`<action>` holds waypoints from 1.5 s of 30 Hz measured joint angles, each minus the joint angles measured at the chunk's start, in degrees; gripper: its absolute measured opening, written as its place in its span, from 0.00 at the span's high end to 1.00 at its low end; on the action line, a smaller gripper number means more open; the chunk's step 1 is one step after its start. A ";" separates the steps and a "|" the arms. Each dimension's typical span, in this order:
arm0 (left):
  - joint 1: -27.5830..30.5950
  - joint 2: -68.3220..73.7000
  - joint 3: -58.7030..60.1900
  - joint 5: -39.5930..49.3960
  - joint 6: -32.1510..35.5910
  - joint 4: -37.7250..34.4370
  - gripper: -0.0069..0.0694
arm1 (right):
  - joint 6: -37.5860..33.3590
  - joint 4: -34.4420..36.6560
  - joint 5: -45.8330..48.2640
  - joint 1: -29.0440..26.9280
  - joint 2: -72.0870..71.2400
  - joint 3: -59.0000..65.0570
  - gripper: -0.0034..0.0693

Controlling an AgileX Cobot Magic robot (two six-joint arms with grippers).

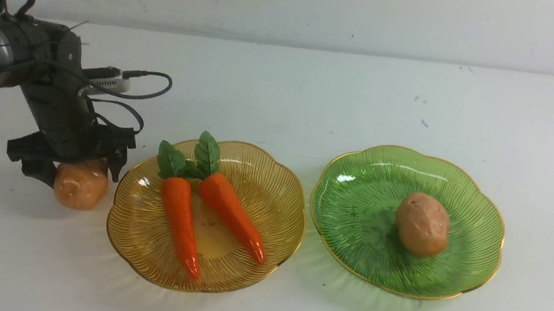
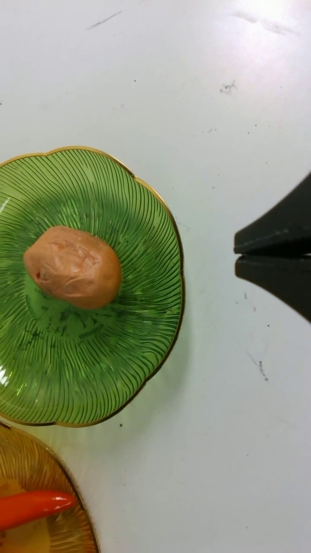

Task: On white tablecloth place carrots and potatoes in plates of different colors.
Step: 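Pick up the potato beside the plates and place it on a plate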

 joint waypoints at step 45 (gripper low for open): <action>-29.86 6.28 -19.02 -9.90 26.56 -36.73 0.08 | 9.26 -6.62 13.43 0.00 -29.62 0.00 0.97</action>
